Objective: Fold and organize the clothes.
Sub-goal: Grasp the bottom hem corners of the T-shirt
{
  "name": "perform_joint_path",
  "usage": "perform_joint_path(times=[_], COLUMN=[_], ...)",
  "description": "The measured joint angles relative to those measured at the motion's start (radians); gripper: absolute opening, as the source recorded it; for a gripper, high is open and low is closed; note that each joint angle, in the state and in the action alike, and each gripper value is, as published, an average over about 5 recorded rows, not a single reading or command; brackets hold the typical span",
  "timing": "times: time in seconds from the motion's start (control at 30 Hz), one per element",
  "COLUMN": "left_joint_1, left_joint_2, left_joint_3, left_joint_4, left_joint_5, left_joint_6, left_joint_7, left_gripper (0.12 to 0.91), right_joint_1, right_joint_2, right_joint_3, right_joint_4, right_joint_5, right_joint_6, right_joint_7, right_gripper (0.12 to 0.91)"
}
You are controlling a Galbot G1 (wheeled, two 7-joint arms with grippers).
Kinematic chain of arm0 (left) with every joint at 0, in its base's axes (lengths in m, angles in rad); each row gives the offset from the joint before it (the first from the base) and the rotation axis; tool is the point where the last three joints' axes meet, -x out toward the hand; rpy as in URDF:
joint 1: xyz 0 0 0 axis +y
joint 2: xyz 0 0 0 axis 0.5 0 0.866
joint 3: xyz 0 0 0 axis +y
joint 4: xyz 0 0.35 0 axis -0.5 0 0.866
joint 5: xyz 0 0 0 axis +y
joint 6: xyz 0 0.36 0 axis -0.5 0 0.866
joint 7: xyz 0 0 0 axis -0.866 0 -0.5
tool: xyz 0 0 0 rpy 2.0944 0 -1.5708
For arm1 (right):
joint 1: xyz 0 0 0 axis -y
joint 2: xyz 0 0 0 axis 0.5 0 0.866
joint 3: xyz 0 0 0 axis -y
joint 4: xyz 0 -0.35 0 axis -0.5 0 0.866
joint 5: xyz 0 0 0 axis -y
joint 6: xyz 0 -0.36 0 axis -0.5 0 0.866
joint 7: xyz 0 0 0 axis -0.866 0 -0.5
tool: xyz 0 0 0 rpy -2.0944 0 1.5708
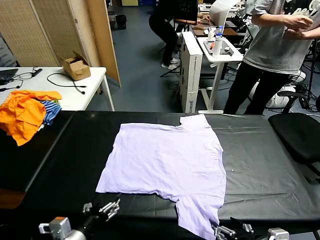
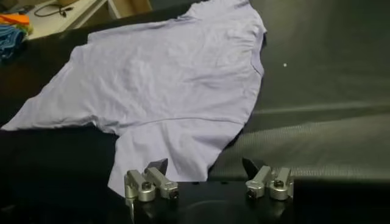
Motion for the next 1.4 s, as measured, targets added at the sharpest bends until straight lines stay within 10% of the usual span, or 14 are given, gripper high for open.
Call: perform_joint_path(times=[0.3,0.6,0.8,1.0,1.17,1.4], left_joint_1=[0.000,-0.013,-0.002,0.004,0.027,0.090], left_joint_2=[0.000,-0.003,-0.007,-0.008,-0.008,-0.008], left_joint_3=[0.000,-0.002,0.002,0.007,0.004,-0.016], left_joint_4=[0.025,0.044,0.036,0.029,0.006,-0.061], left_joint_5=[0.000,0.002,0.010,0.017,0.035,0.038], left_joint_6=[-0.016,-0.028,-0.032,-0.027,-0.026,-0.014], left_joint_7=[0.003,-0.001,-0.003,-0.002,-0.009,-0.030], left_gripper=[0.907,0.867,0.686,0.331,0.154,0.145], right_joint_1=[0.014,0.017,0.015,0.014,-0.009,-0.054], right_joint_2=[0.002,0.002,0.002,0.002,-0.008,-0.019], right_joint_3=[-0.018,-0.025,-0.026,-0.025,-0.009,0.005], right_joint_4=[-0.018,-0.029,-0.031,-0.031,-0.007,0.052], right_joint_5=[-0.005,-0.006,-0.005,-0.005,0.019,0.043], right_joint_6=[0.000,-0.003,-0.004,-0.006,-0.029,-0.088], right_joint_7=[-0.008,-0.016,-0.018,-0.013,0.022,0.072], right_gripper=[0.892,0.702,0.503,0.184,0.140,0.140])
